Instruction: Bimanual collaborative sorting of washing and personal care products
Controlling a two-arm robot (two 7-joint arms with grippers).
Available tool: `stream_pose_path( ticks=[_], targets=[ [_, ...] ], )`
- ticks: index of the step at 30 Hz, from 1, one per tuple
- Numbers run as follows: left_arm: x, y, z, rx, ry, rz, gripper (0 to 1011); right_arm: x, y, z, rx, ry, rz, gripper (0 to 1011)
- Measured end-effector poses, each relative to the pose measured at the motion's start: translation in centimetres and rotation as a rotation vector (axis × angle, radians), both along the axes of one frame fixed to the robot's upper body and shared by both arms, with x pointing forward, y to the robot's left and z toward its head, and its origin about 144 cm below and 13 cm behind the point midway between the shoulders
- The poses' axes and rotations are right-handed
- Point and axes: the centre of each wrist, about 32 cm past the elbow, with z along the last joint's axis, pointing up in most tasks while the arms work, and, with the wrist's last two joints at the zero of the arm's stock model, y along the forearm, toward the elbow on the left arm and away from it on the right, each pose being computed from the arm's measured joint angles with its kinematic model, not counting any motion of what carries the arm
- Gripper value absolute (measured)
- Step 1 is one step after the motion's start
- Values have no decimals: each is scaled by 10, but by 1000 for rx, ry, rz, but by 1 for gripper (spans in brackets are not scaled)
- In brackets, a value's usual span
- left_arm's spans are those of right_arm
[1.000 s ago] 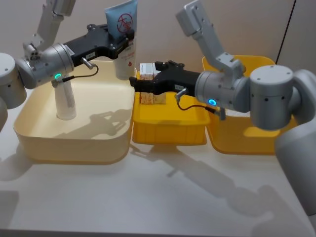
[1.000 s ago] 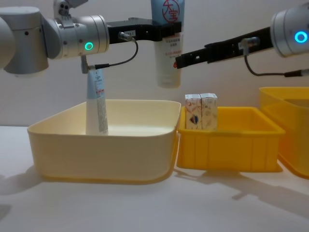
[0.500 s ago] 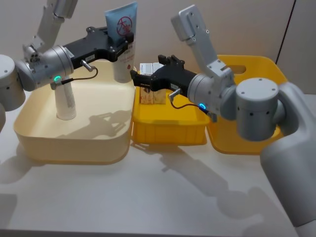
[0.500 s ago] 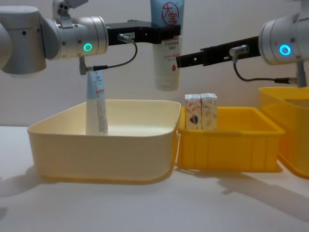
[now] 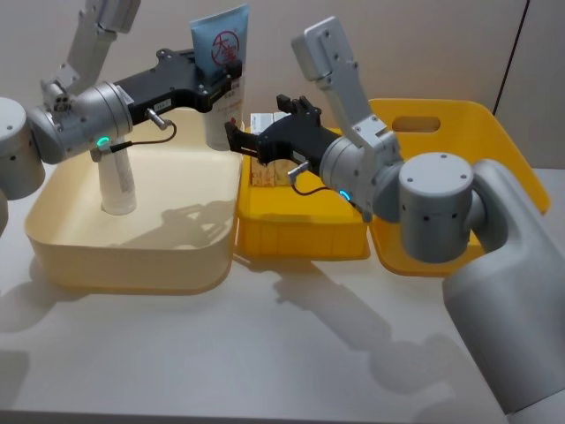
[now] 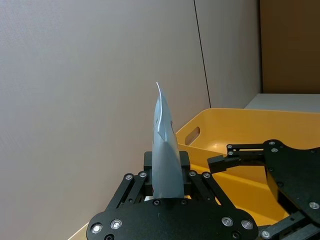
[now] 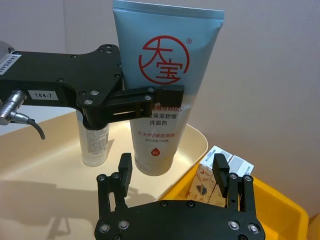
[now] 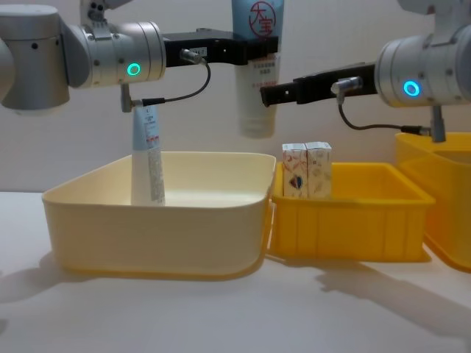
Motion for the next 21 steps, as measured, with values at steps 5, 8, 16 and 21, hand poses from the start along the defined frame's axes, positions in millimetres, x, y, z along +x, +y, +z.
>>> stream_pose_path(
  ticks=[5, 8, 16, 21],
  targets=[
    [-1, -1, 0, -4, 2, -11, 278, 1, 4, -2, -3, -8, -8, 1001],
    [-2, -2, 0, -4, 3, -22, 278, 1, 7, -4, -7, -15, -17, 1001],
    [-2, -4, 0, -6, 7, -45, 277, 4, 13, -5, -18, -25, -36, 1001],
    [-2, -5, 0, -6, 9, -55, 278, 6, 17, -6, -23, -23, -42, 1001]
  ],
)
